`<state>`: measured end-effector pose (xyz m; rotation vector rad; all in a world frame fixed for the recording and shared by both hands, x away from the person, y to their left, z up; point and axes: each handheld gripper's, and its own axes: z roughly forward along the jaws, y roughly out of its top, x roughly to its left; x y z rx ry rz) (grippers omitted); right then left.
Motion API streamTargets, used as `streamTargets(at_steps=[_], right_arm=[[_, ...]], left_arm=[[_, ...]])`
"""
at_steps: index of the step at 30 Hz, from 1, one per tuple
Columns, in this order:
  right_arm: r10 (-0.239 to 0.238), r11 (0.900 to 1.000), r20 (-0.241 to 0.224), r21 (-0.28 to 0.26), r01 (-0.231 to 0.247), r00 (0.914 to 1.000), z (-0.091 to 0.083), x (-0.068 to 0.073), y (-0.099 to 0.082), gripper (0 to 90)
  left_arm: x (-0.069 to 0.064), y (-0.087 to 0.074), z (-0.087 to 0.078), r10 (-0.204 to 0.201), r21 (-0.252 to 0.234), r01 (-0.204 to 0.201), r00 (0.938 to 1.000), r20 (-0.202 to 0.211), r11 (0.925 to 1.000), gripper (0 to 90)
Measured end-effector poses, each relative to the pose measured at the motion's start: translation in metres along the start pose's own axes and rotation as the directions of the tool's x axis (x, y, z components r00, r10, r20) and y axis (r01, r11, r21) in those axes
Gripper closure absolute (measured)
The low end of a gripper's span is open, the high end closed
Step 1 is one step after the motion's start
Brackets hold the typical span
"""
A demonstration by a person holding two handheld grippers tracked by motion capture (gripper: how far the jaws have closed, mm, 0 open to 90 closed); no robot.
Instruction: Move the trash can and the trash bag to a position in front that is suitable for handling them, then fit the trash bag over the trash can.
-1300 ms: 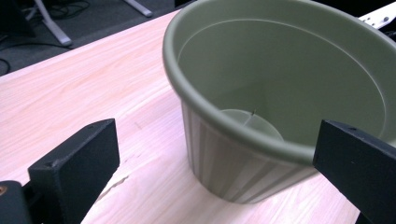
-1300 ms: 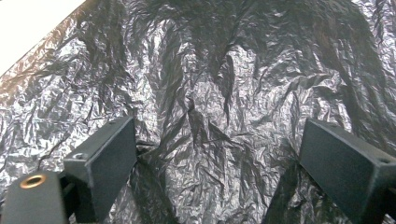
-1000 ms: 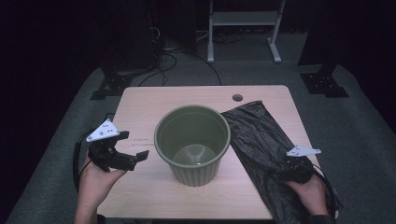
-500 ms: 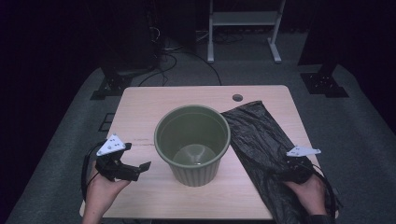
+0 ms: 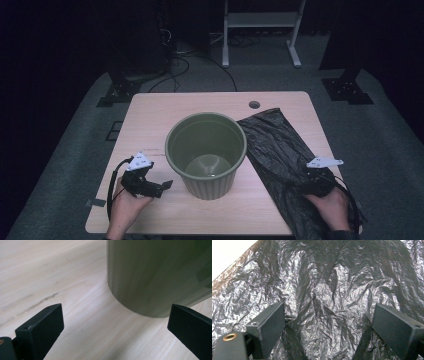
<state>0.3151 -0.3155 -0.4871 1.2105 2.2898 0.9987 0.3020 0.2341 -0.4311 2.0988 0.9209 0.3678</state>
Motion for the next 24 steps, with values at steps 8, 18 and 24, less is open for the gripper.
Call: streamTargets(at_steps=[8, 18, 24], right_arm=[[-0.003, 1.0000, -0.003, 0.000, 0.003, 1.0000, 0.000, 0.000, 0.000, 10.6], [-0.008, 1.0000, -0.009, -0.001, 0.008, 0.9999, 0.000, 0.000, 0.000, 10.9], [-0.004, 1.0000, -0.007, -0.001, 0.004, 1.0000, -0.001, -0.001, 0.002, 21.9]], left_arm=[[0.008, -0.017, 0.024, 0.005, 0.029, -0.005, 1.0000, 0.001, 0.9996, 0.0], [0.009, -0.027, 0.038, 0.009, 0.077, -0.010, 0.9999, 0.014, 0.9970, 0.0], [0.007, -0.029, 0.042, 0.027, 0.084, -0.027, 0.9996, 0.010, 0.9961, 0.0]])
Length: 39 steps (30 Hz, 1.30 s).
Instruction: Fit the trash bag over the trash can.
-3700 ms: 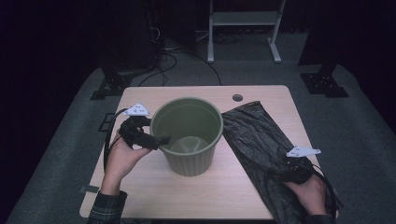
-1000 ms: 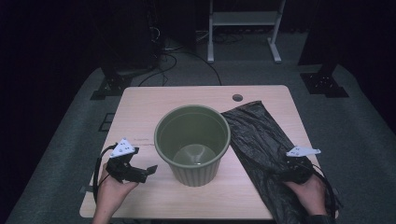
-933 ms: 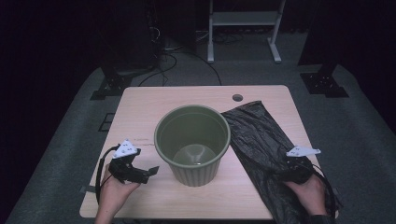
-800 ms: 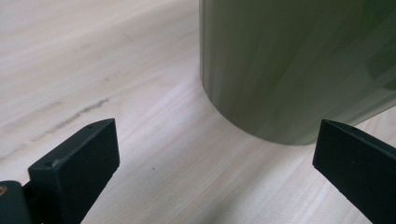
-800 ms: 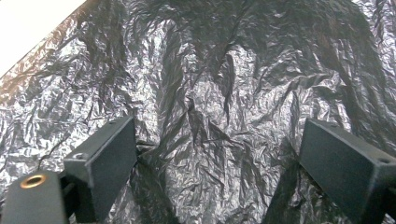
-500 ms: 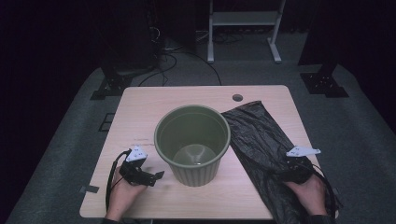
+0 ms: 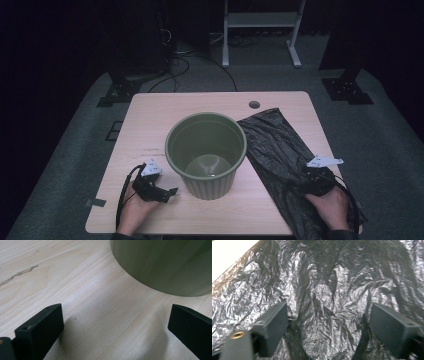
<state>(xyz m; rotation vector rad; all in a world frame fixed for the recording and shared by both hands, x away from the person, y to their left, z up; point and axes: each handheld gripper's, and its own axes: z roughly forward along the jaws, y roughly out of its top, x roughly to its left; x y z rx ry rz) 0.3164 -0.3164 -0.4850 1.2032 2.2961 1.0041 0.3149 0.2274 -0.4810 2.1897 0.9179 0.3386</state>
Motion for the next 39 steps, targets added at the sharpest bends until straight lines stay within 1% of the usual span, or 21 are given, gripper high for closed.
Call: streamTargets(at_steps=[3, 4, 6, 8, 10, 11, 13, 16, 20, 23, 28, 31, 34, 36, 39], right_arm=[[0.006, 0.9998, 0.003, -0.018, -0.006, 1.0000, -0.002, 0.001, 0.000, 41.0], [0.006, 0.9998, 0.003, -0.019, -0.006, 1.0000, -0.003, 0.002, 0.001, 47.8], [-0.004, 0.9998, -0.007, -0.020, 0.004, 1.0000, -0.004, 0.004, 0.001, 62.5], [-0.010, 0.9998, -0.015, -0.019, 0.010, 0.9998, -0.004, 0.007, 0.002, 75.7], [-0.014, 0.9998, -0.027, -0.017, 0.014, 0.9995, -0.004, 0.008, 0.002, 87.4], [-0.019, 0.9997, -0.030, -0.016, 0.018, 0.9994, -0.004, 0.009, 0.002, 90.0], [-0.029, 0.9995, -0.022, -0.013, 0.028, 0.9993, -0.004, 0.011, 0.003, 90.0], [-0.031, 0.9994, -0.024, -0.015, 0.031, 0.9992, -0.003, 0.011, 0.003, 90.0], [-0.044, 0.9989, -0.058, -0.019, 0.043, 0.9973, 0.002, 0.017, 0.009, 90.0], [-0.067, 0.9977, -0.086, -0.016, 0.066, 0.9940, 0.005, 0.025, 0.016, 90.0], [-0.112, 0.9936, -0.139, -0.033, 0.108, 0.9840, 0.012, 0.042, 0.029, 90.0], [-0.140, 0.9900, -0.177, -0.040, 0.135, 0.9741, 0.019, 0.053, 0.036, 90.0], [-0.163, 0.9866, -0.214, -0.032, 0.160, 0.9631, 0.029, 0.063, 0.041, 90.0], [-0.191, 0.9815, -0.227, -0.026, 0.190, 0.9550, 0.034, 0.069, 0.046, 90.0], [-0.200, 0.9793, -0.236, -0.019, 0.202, 0.9510, 0.038, 0.075, 0.050, 89.5]], left_arm=[[-0.002, 0.000, 0.001, 0.018, 0.001, -0.018, 0.9998, -0.009, 0.9998, 0.0], [-0.002, 0.000, 0.001, 0.031, 0.004, -0.031, 0.9994, -0.014, 0.9995, 0.0], [-0.003, -0.001, 0.002, 0.042, 0.006, -0.042, 0.9989, -0.022, 0.9991, 0.0], [-0.003, -0.002, 0.002, 0.040, -0.003, -0.040, 0.9989, -0.022, 0.9992, 0.0], [-0.003, -0.002, 0.002, 0.041, -0.002, -0.041, 0.9989, -0.022, 0.9991, 0.0], [-0.003, -0.002, 0.002, 0.042, -0.001, -0.042, 0.9989, -0.022, 0.9991, 0.0], [-0.003, -0.002, 0.002, 0.042, -0.001, -0.042, 0.9989, -0.023, 0.9991, 0.0], [-0.003, -0.002, 0.002, 0.042, -0.001, -0.042, 0.9989, -0.023, 0.9991, 0.0], [-0.003, -0.001, 0.002, 0.042, -0.001, -0.042, 0.9989, -0.023, 0.9991, 0.0], [-0.003, -0.002, 0.002, 0.042, -0.002, -0.042, 0.9989, -0.023, 0.9991, 0.0], [-0.003, -0.002, 0.002, 0.041, -0.002, -0.041, 0.9989, -0.023, 0.9991, 0.0], [-0.003, -0.002, 0.002, 0.042, -0.002, -0.042, 0.9989, -0.023, 0.9991, 0.0], [-0.003, -0.002, 0.002, 0.042, -0.001, -0.042, 0.9989, -0.023, 0.9991, 0.0], [-0.003, -0.002, 0.002, 0.042, -0.001, -0.042, 0.9989, -0.023, 0.9991, 0.0], [-0.003, -0.002, 0.002, 0.042, -0.002, -0.042, 0.9989, -0.023, 0.9991, 0.0]])
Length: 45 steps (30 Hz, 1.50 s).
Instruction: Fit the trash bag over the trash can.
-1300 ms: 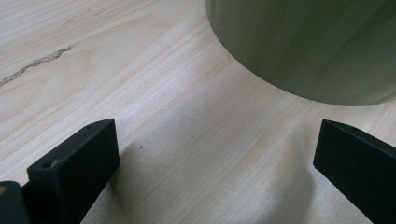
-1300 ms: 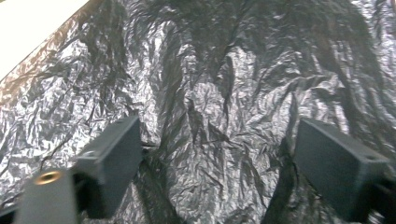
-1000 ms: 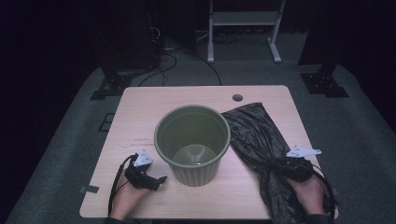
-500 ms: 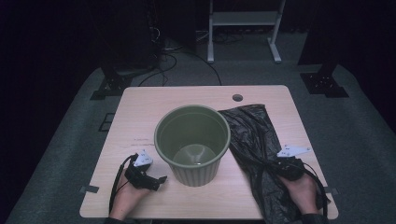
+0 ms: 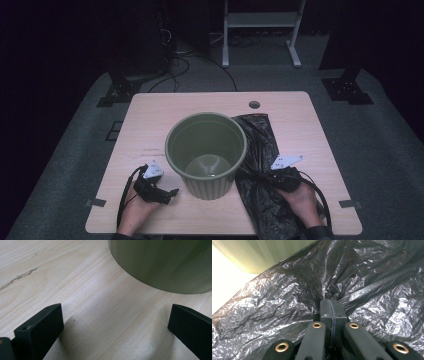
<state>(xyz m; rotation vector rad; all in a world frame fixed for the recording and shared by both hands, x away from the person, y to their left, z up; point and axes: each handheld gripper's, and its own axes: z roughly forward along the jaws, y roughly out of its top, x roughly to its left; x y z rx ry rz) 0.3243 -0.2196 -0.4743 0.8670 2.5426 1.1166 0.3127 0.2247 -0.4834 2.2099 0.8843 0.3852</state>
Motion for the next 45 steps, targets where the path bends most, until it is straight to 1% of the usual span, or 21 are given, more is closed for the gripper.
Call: streamTargets(at_steps=[1, 2, 3, 4, 7, 10, 11, 12, 13, 15, 18, 21, 23, 25, 28, 31, 35, 38, 41, 43, 45], right_arm=[[-0.002, 1.0000, 0.003, 0.001, 0.002, 1.0000, 0.001, 0.001, 0.000, 85.3], [0.003, 1.0000, 0.009, 0.002, -0.003, 1.0000, 0.001, 0.001, 0.000, 77.7], [0.013, 0.9999, 0.011, 0.003, -0.013, 0.9998, 0.001, 0.000, 0.000, 71.0], [0.027, 0.9996, 0.006, 0.000, -0.027, 0.9996, -0.001, -0.001, -0.001, 66.4], [0.063, 0.9969, 0.018, -0.049, -0.062, 0.9979, -0.012, -0.004, 0.000, 56.8], [0.098, 0.9933, 0.039, -0.066, -0.095, 0.9945, -0.023, -0.008, 0.001, 44.5], [0.110, 0.9920, 0.053, -0.069, -0.106, 0.9925, -0.027, -0.011, 0.001, 40.9], [0.135, 0.9888, 0.068, -0.074, -0.130, 0.9885, -0.032, -0.015, 0.000, 37.5], [0.150, 0.9863, 0.083, -0.082, -0.143, 0.9853, -0.035, -0.019, -0.001, 33.6], [0.179, 0.9819, 0.111, -0.084, -0.170, 0.9776, -0.040, -0.027, -0.005, 28.9], [0.221, 0.9747, 0.136, -0.063, -0.214, 0.9657, -0.042, -0.041, -0.012, 27.9], [0.250, 0.9683, 0.162, -0.044, -0.246, 0.9546, -0.042, -0.052, -0.021, 27.5], [0.272, 0.9623, 0.166, -0.032, -0.270, 0.9480, -0.040, -0.058, -0.026, 27.4], [0.282, 0.9590, 0.166, -0.020, -0.283, 0.9449, -0.037, -0.061, -0.028, 27.4], [0.289, 0.9567, 0.157, -0.011, -0.291, 0.9444, -0.032, -0.064, -0.029, 27.4], [0.282, 0.9590, 0.139, -0.012, -0.283, 0.9493, -0.028, -0.063, -0.028, 26.9], [0.291, 0.9567, 0.078, -0.027, -0.290, 0.9535, -0.024, -0.060, -0.025, 26.5], [0.292, 0.9562, 0.051, -0.042, -0.290, 0.9551, -0.021, -0.058, -0.022, 26.1], [0.292, 0.9559, 0.036, -0.047, -0.290, 0.9558, -0.018, -0.056, -0.019, 25.5], [0.292, 0.9560, 0.035, -0.037, -0.291, 0.9557, -0.014, -0.056, -0.018, 24.5], [0.294, 0.9554, 0.029, -0.042, -0.292, 0.9555, -0.012, -0.056, -0.017, 24.4]], left_arm=[[0.000, 0.000, 0.000, -0.001, 0.001, 0.001, 1.0000, 0.000, 1.0000, 0.0], [0.000, 0.000, 0.000, -0.001, 0.001, 0.001, 1.0000, 0.000, 1.0000, 0.0], [0.000, 0.000, 0.000, -0.001, 0.000, 0.001, 1.0000, 0.000, 1.0000, 0.0], [0.000, 0.000, 0.000, 0.000, 0.000, 0.000, 1.0000, 0.000, 1.0000, 0.0], [0.000, 0.000, 0.000, 0.000, 0.000, 0.000, 1.0000, 0.000, 1.0000, 0.0], [0.000, 0.000, 0.000, 0.000, 0.001, 0.000, 1.0000, 0.000, 1.0000, 0.0], [0.000, 0.000, 0.000, 0.000, 0.000, 0.000, 1.0000, 0.000, 1.0000, 0.0], [0.000, 0.000, 0.000, 0.000, 0.001, 0.000, 1.0000, 0.000, 1.0000, 0.0], [0.000, 0.000, 0.000, 0.000, 0.000, 0.000, 1.0000, 0.000, 1.0000, 0.0], [0.000, 0.000, 0.000, -0.001, 0.000, 0.001, 1.0000, 0.000, 1.0000, 0.0], [0.000, 0.000, 0.000, 0.000, 0.000, 0.000, 1.0000, 0.000, 1.0000, 0.0], [0.000, 0.000, 0.000, 0.000, 0.000, 0.000, 1.0000, 0.000, 1.0000, 0.0], [0.000, 0.000, 0.000, -0.001, 0.000, 0.001, 1.0000, 0.000, 1.0000, 0.0], [0.000, 0.000, 0.000, 0.000, 0.001, 0.000, 1.0000, 0.000, 1.0000, 0.0], [0.000, 0.000, 0.000, -0.001, 0.001, 0.001, 1.0000, 0.000, 1.0000, 0.0], [0.000, 0.000, 0.000, 0.000, 0.001, 0.000, 1.0000, 0.000, 1.0000, 0.0], [0.000, 0.000, 0.000, -0.001, 0.000, 0.001, 1.0000, 0.000, 1.0000, 0.0], [0.000, 0.000, 0.000, -0.001, 0.001, 0.001, 1.0000, 0.000, 1.0000, 0.0], [0.000, 0.000, 0.000, 0.000, 0.000, 0.000, 1.0000, 0.000, 1.0000, 0.0], [0.000, 0.000, 0.000, 0.000, 0.000, 0.000, 1.0000, 0.000, 1.0000, 0.0], [0.000, 0.000, 0.000, 0.000, 0.000, 0.000, 1.0000, 0.000, 1.0000, 0.0]])
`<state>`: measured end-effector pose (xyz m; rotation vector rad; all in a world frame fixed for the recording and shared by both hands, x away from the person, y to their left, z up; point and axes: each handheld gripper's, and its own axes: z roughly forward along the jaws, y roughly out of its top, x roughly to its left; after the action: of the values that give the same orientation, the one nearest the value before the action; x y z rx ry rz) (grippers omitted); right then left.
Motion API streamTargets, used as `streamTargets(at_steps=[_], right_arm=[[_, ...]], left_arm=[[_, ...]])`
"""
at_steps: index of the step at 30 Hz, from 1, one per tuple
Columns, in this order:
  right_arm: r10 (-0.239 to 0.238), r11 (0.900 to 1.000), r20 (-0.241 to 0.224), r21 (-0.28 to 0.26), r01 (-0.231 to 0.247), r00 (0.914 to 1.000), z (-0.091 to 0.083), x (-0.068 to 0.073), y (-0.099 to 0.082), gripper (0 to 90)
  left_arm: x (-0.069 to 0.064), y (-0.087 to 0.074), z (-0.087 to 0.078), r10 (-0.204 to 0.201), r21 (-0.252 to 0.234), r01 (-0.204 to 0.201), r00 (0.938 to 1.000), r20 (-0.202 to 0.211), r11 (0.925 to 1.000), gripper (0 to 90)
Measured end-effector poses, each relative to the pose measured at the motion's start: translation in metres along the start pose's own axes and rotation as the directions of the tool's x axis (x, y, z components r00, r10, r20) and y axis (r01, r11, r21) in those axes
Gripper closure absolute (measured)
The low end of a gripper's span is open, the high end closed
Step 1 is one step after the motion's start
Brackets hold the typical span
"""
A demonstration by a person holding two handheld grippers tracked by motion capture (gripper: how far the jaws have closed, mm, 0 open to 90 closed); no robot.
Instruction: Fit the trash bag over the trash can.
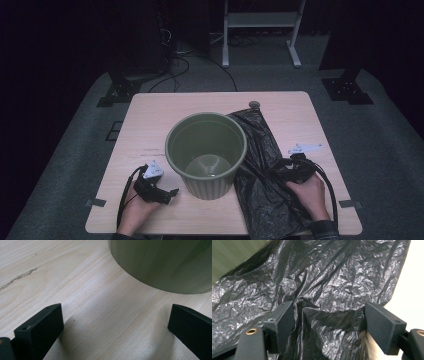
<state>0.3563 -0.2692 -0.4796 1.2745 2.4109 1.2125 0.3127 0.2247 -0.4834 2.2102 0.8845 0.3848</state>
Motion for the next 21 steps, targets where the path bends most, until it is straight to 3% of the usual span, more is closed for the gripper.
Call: streamTargets(at_steps=[9, 21], right_arm=[[-0.053, 0.9980, -0.025, 0.033, 0.053, 0.9983, 0.020, 0.018, 0.014, 17.6], [-0.072, 0.9966, -0.060, 0.037, 0.074, 0.9956, 0.042, 0.037, 0.028, 14.2]], left_arm=[[0.000, 0.000, 0.000, -0.001, 0.000, 0.001, 1.0000, 0.000, 1.0000, 0.0], [0.000, 0.000, 0.000, 0.000, -0.001, 0.000, 1.0000, 0.000, 1.0000, 0.0]])
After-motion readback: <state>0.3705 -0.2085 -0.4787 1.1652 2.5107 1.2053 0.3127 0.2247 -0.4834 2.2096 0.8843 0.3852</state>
